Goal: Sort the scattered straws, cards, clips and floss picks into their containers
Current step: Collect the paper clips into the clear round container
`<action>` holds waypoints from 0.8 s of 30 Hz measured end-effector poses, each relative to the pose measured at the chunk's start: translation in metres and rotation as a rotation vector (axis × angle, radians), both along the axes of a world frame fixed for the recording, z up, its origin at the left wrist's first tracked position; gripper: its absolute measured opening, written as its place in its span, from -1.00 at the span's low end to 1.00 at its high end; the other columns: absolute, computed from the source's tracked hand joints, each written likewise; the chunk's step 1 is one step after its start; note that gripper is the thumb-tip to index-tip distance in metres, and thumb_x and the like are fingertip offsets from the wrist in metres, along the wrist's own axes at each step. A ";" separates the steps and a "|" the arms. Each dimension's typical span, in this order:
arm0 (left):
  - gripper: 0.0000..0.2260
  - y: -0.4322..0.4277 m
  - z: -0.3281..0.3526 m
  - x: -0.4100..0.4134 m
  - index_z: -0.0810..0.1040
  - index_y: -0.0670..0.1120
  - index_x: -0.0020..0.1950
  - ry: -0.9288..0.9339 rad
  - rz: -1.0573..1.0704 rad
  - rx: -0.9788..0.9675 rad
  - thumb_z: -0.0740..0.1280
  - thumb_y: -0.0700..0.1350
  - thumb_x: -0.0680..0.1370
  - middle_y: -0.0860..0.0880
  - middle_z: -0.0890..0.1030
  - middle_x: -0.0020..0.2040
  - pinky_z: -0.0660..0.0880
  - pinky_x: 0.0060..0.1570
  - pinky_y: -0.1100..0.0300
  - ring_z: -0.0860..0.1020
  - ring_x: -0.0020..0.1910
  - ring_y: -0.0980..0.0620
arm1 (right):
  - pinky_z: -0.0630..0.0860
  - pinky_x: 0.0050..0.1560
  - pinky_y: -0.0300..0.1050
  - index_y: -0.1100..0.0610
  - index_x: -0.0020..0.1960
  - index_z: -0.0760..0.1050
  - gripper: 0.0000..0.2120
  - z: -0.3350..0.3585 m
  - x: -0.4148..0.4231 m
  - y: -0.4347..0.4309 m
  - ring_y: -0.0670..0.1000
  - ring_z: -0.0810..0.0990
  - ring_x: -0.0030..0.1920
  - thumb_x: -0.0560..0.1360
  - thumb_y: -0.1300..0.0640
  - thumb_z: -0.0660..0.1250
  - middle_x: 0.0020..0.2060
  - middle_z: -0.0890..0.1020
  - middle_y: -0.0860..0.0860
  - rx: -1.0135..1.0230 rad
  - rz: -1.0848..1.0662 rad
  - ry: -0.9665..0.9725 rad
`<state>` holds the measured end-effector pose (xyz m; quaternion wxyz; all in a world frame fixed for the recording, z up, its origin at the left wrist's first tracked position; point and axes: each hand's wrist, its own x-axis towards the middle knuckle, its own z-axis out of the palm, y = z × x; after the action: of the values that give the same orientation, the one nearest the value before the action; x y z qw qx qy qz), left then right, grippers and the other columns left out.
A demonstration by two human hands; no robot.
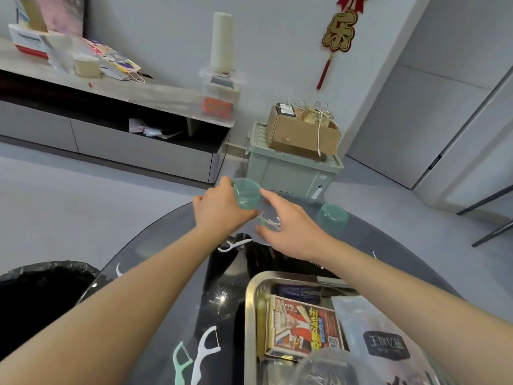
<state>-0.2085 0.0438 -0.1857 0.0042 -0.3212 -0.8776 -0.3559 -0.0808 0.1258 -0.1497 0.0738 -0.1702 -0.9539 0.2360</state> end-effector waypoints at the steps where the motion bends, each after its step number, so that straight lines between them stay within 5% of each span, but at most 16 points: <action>1: -0.41 -0.001 0.003 0.001 0.34 -0.06 0.19 -0.020 0.007 0.012 0.46 0.19 0.33 0.06 0.49 -0.11 0.21 -0.01 0.10 0.53 0.06 -0.05 | 0.17 0.44 -0.11 0.07 0.55 0.05 -0.31 0.003 0.001 -0.001 -0.04 0.17 0.49 0.52 0.06 0.32 0.49 0.23 -0.03 -0.002 0.002 0.010; 7: -0.45 -0.047 0.029 0.023 0.32 -0.03 0.12 -0.086 -0.016 0.070 0.49 0.17 0.31 0.06 0.49 -0.06 0.43 0.11 0.01 0.52 0.02 -0.05 | 0.30 0.37 -0.15 0.05 0.51 0.16 -0.46 0.033 0.022 -0.021 -0.08 0.38 0.36 0.57 0.14 0.23 0.38 0.43 -0.02 0.020 0.062 0.042; 10: -0.39 -0.094 0.037 0.041 0.35 -0.06 0.21 -0.107 -0.012 0.098 0.52 0.13 0.30 0.07 0.45 -0.04 0.46 -0.01 0.09 0.46 -0.06 0.01 | 0.43 0.29 -0.07 0.06 0.41 0.33 -0.59 0.046 0.039 -0.042 -0.08 0.52 0.21 0.57 0.16 0.23 0.22 0.57 -0.02 -0.047 0.069 0.043; 13: -0.38 -0.152 0.047 0.060 0.36 -0.08 0.22 -0.164 -0.002 0.151 0.56 0.05 0.29 0.07 0.43 -0.05 0.40 -0.09 0.14 0.44 -0.06 0.02 | 0.42 0.19 -0.23 0.04 0.33 0.43 -0.65 0.050 0.050 -0.079 -0.14 0.52 0.12 0.55 0.10 0.27 0.18 0.58 -0.07 0.050 0.178 -0.056; 17: -0.44 -0.222 0.054 0.092 0.34 -0.03 0.16 -0.247 -0.004 0.143 0.56 -0.02 0.30 0.02 0.49 0.03 0.48 0.02 0.08 0.51 0.01 0.00 | 0.30 0.25 -0.23 -0.01 0.45 0.27 -0.38 0.045 0.054 -0.132 -0.07 0.37 0.33 0.47 -0.15 0.35 0.37 0.41 -0.07 0.180 0.367 -0.326; 20: -0.43 -0.265 0.051 0.119 0.37 -0.05 0.21 -0.242 0.004 0.106 0.55 -0.03 0.31 0.03 0.52 0.07 0.40 -0.07 0.21 0.50 0.02 0.04 | 0.23 0.30 -0.23 0.00 0.48 0.21 -0.15 0.038 0.058 -0.163 -0.05 0.30 0.40 0.32 -0.25 0.46 0.42 0.34 -0.07 0.197 0.423 -0.404; 24: -0.42 -0.288 0.052 0.134 0.36 -0.06 0.27 -0.246 -0.017 0.019 0.52 -0.03 0.34 0.01 0.52 0.14 0.42 0.02 0.15 0.49 0.07 0.01 | 0.28 0.40 -0.01 0.04 0.52 0.10 0.05 0.029 0.059 -0.184 0.08 0.27 0.42 0.22 -0.35 0.47 0.42 0.31 0.05 0.380 0.415 -0.615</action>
<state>-0.0743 -0.2446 -0.1341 -0.1037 -0.2825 -0.8652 -0.4011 -0.0215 -0.0577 -0.1208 -0.2334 -0.0203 -0.9722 0.0040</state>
